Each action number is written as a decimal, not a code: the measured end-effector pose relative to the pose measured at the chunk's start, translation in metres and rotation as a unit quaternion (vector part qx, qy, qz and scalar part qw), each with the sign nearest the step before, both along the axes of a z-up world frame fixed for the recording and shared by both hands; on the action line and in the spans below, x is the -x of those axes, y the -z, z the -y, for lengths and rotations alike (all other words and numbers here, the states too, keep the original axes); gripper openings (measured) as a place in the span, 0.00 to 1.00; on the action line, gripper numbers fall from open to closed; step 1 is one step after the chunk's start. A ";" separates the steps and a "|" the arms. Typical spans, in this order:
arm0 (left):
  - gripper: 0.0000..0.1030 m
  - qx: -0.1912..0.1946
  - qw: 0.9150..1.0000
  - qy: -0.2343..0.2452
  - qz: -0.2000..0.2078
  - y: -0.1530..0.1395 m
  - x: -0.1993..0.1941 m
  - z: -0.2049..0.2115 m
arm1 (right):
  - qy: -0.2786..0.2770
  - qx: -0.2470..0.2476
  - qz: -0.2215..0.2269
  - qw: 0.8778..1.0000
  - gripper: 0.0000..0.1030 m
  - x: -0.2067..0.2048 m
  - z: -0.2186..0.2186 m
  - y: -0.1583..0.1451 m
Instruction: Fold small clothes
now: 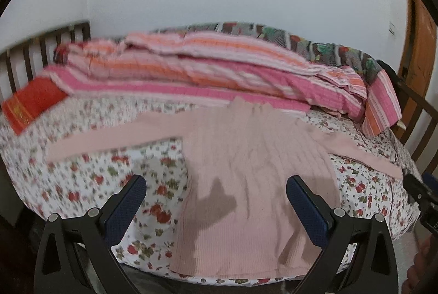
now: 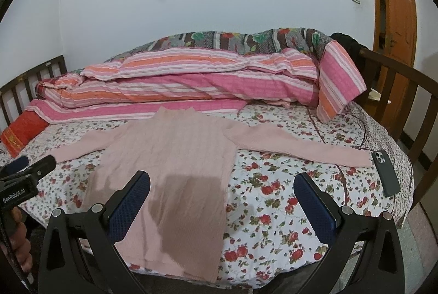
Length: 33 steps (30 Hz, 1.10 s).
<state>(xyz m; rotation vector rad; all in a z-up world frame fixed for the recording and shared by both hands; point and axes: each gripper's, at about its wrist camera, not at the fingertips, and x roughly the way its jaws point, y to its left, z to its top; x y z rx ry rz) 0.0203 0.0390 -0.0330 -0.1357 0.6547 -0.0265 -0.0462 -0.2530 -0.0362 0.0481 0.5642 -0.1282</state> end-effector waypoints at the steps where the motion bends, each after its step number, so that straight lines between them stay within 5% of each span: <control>1: 1.00 0.012 1.000 -0.006 -0.005 0.007 -0.005 -0.008 | 0.002 0.004 -0.001 1.000 1.00 -0.003 0.000 0.003; 10: 0.98 0.061 0.993 -0.102 -0.021 0.077 -0.049 -0.109 | 0.008 0.020 -0.016 1.000 1.00 -0.044 0.015 0.062; 15: 0.93 0.091 0.982 -0.163 -0.039 0.109 -0.074 -0.178 | -0.026 -0.026 -0.061 0.997 1.00 -0.088 0.024 0.093; 18: 0.75 0.149 0.968 -0.197 -0.038 0.129 -0.083 -0.221 | -0.046 -0.039 -0.065 0.996 1.00 -0.109 0.021 0.104; 25: 0.61 0.214 0.940 -0.265 -0.013 0.157 -0.111 -0.299 | -0.067 -0.062 -0.061 0.994 0.99 -0.154 0.004 0.113; 30: 0.53 0.227 0.927 -0.299 0.004 0.161 -0.128 -0.327 | -0.085 -0.079 -0.069 0.991 0.96 -0.190 -0.010 0.111; 33: 0.33 0.189 0.928 -0.322 0.005 0.156 -0.139 -0.334 | -0.086 -0.072 -0.068 0.991 0.96 -0.209 -0.014 0.112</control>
